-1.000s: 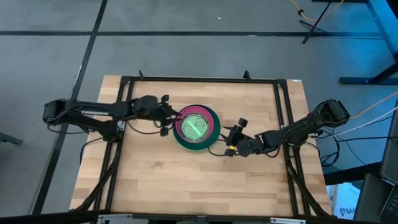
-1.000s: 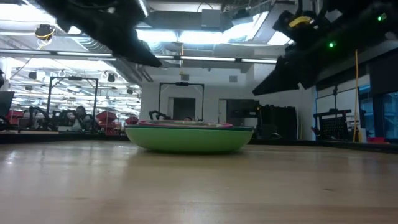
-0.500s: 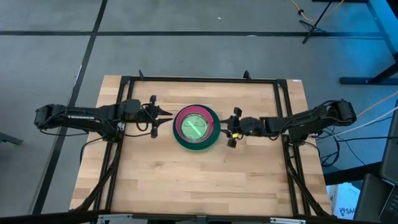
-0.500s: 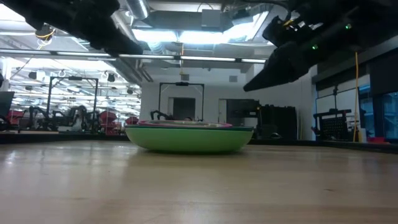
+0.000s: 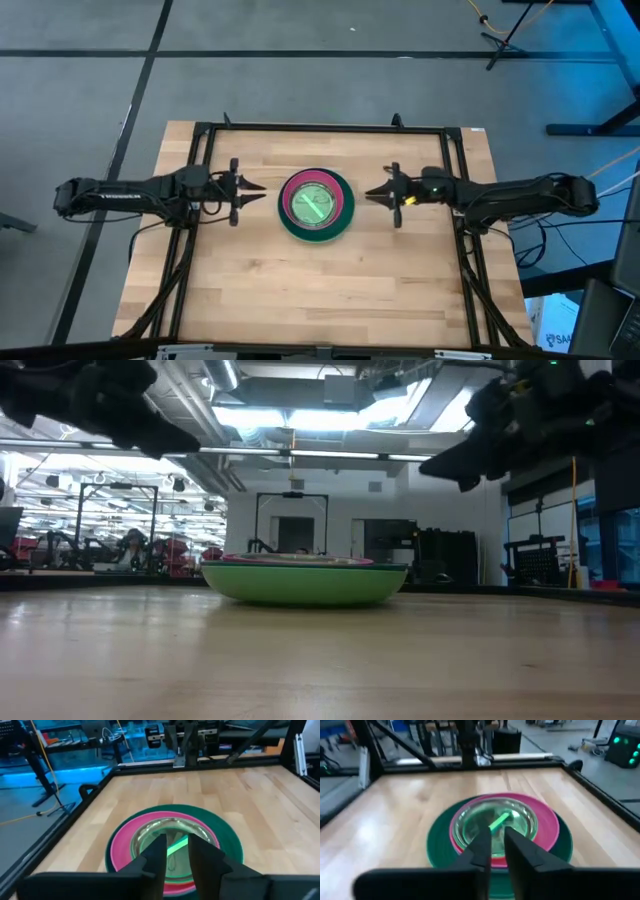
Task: Stack plastic plates
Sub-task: Return to Home Position
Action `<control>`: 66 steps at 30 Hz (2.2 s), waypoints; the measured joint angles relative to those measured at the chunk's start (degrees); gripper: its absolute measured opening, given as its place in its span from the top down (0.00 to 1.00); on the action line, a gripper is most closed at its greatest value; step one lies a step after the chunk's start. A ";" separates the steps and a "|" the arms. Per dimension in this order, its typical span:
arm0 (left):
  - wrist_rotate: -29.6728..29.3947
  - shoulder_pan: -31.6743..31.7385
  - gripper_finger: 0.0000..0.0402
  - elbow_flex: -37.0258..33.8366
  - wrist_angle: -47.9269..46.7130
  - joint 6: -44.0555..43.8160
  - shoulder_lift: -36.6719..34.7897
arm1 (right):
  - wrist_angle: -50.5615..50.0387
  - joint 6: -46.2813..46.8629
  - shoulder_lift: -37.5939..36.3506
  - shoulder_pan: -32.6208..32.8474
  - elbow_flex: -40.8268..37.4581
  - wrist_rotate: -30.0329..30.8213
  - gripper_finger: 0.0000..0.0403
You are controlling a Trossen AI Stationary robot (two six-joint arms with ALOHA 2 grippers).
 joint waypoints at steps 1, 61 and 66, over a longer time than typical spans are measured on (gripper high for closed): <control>-0.01 0.00 0.83 -0.65 -0.29 -0.56 -1.31 | 0.57 0.52 -1.29 -0.47 -0.88 -0.42 0.90; 4.68 0.02 0.99 -17.43 3.98 -9.49 -30.64 | -22.03 7.96 -55.74 -1.67 -18.07 5.97 0.98; 4.66 0.00 0.99 -17.43 4.00 -9.77 -30.62 | -25.75 8.27 -58.17 -1.65 -18.03 7.74 0.98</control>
